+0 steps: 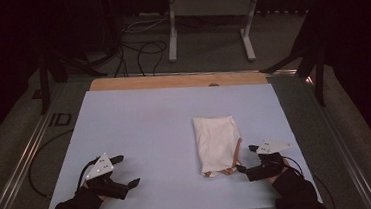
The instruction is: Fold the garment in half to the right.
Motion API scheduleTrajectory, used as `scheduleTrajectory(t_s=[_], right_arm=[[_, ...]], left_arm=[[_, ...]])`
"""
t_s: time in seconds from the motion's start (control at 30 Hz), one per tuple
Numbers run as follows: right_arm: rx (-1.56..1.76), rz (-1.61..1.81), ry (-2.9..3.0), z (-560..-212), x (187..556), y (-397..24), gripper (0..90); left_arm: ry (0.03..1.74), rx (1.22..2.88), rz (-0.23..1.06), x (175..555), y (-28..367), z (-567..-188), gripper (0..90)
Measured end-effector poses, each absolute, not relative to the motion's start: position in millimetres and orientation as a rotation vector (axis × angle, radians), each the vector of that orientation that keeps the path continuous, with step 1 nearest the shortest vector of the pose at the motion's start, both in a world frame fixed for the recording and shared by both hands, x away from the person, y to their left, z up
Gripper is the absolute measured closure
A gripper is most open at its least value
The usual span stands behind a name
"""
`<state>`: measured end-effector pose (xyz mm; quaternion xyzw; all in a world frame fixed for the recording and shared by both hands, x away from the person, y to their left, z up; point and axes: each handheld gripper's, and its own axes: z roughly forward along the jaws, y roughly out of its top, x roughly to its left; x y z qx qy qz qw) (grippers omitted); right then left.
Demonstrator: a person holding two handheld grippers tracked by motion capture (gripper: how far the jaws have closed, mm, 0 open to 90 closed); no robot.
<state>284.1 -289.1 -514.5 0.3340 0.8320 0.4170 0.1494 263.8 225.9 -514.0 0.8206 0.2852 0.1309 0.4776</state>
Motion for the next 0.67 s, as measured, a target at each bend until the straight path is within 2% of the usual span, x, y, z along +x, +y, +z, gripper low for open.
scheduleTrajectory(t_s=[0.67], right_arm=[[0.958, 1.215, 2.399, -515.5, 285.7, -288.3, 9.3]], left_arm=[[0.695, 2.005, 0.322, 262.2, 227.1, -515.0, 0.2]])
